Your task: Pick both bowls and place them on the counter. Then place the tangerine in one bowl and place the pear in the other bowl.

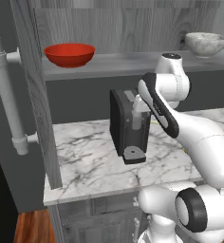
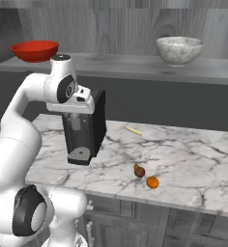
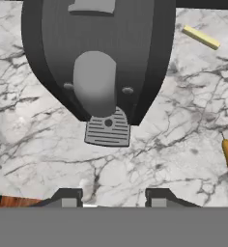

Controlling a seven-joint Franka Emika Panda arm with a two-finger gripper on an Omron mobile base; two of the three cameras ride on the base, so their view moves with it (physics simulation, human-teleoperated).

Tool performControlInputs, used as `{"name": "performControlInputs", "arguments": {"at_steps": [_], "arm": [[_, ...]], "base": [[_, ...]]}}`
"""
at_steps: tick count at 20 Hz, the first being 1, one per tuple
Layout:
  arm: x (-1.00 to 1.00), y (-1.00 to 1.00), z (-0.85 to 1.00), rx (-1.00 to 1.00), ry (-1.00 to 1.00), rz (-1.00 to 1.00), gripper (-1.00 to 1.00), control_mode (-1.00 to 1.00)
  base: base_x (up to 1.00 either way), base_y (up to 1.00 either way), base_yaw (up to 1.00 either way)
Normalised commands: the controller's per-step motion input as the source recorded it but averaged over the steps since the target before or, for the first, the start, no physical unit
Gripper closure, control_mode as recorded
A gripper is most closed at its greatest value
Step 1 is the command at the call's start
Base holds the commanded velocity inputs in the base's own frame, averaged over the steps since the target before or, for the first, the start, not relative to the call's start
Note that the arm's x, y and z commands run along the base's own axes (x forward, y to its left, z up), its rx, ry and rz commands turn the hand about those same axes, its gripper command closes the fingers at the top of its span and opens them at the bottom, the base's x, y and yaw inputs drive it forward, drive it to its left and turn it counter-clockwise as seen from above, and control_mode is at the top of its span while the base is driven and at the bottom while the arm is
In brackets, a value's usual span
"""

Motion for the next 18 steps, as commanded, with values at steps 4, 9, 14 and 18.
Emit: {"name": "performControlInputs", "arguments": {"at_steps": [4, 9, 14, 18], "arm": [[-0.02, 0.18, -0.01, -0.01, -0.05, 0.02, -1.00, -1.00], [-0.08, 0.38, 0.11, -0.08, -0.19, 0.21, -1.00, -1.00], [-0.15, 0.19, 0.40, -0.10, -0.25, 0.36, -1.00, -1.00], [-0.08, 0.27, 0.55, -0.11, -0.19, 0.40, -1.00, -1.00]], "base": [[0.00, 0.00, 0.00], [0.00, 0.00, 0.00], [0.00, 0.00, 0.00], [0.00, 0.00, 0.00]]}}
